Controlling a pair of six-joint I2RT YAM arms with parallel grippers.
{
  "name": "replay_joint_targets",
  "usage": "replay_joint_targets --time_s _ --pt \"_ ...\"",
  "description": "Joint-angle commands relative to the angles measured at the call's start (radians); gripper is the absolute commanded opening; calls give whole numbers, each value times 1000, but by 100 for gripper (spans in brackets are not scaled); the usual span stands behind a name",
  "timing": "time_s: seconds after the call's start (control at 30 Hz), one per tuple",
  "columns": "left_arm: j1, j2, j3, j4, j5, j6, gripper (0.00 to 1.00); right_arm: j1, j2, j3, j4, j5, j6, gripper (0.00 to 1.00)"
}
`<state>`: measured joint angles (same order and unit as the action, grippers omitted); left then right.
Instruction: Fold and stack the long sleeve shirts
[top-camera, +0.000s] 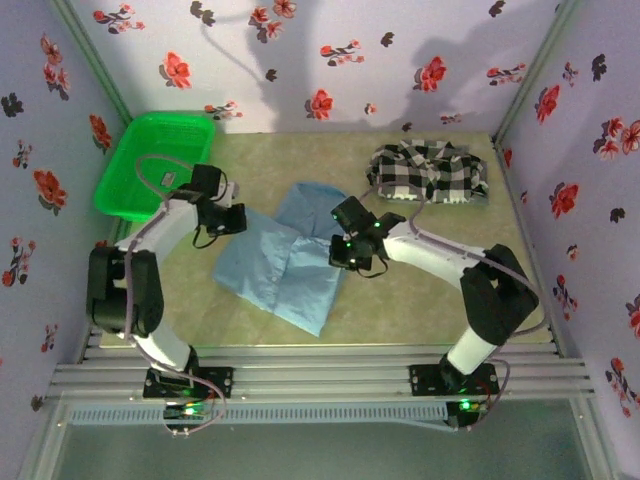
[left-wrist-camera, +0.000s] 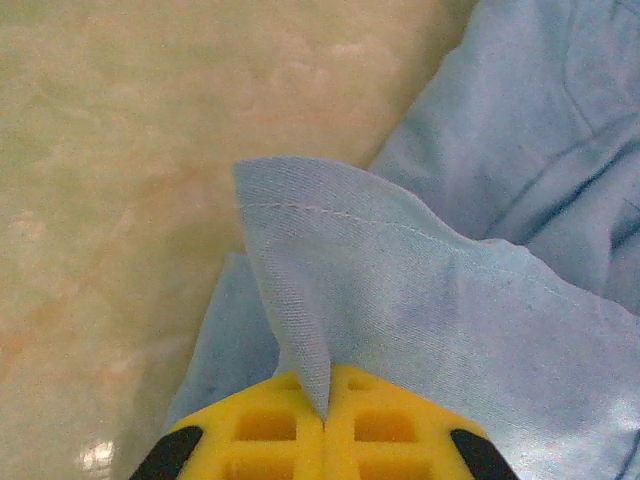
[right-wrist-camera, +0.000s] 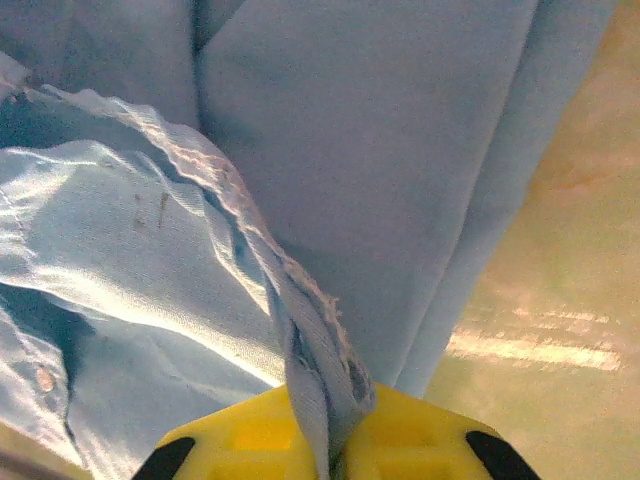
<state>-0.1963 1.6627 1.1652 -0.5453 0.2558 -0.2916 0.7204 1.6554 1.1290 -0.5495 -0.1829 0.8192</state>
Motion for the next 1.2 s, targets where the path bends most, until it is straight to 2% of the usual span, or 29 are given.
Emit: replay_joint_targets --time_s 0.0,0.07,0.1,0.17,0.27,0.3,0.37,0.5,0.57,0.63,0.7,0.83,0.9,1.07,1.17 --pt "3 69 45 45 0 -38 2 -30 67 20 -23 12 -63 16" --pt "-5 107 63 47 -10 -48 8 -41 93 21 -13 20 -69 21" --pt "-10 127 76 43 -13 -54 16 -46 106 27 -12 20 -72 27" --pt "-10 143 108 22 -27 -73 45 -49 115 42 -12 42 -83 36" --pt "-8 85 169 -39 -97 -100 71 -52 99 67 -46 85 -98 52" --pt "-2 43 203 -87 -127 -111 92 -50 85 79 -76 112 -104 55" --pt "3 -39 267 -203 -166 -139 99 -49 45 99 -137 169 -120 61" --pt "-3 -249 216 -415 -150 -277 100 -9 -40 143 -213 219 -198 70" --pt "-30 -367 106 -475 -133 -363 99 26 -45 175 -224 186 -247 71" --pt "-70 -501 -45 -465 -91 -482 97 47 -31 206 -202 100 -270 67" --pt "-124 -629 -221 -407 -39 -630 91 50 7 223 -126 -34 -272 61" --pt "-273 -746 -466 -206 -26 -896 72 45 151 322 -95 -148 -289 42" --pt "-330 -771 -562 -90 -38 -1018 67 44 236 409 -109 -197 -316 36" --pt "-393 -738 -674 151 -73 -1175 60 28 409 563 -177 -281 -382 29" --pt "-419 -676 -686 216 -110 -1212 56 16 479 615 -200 -305 -403 28"
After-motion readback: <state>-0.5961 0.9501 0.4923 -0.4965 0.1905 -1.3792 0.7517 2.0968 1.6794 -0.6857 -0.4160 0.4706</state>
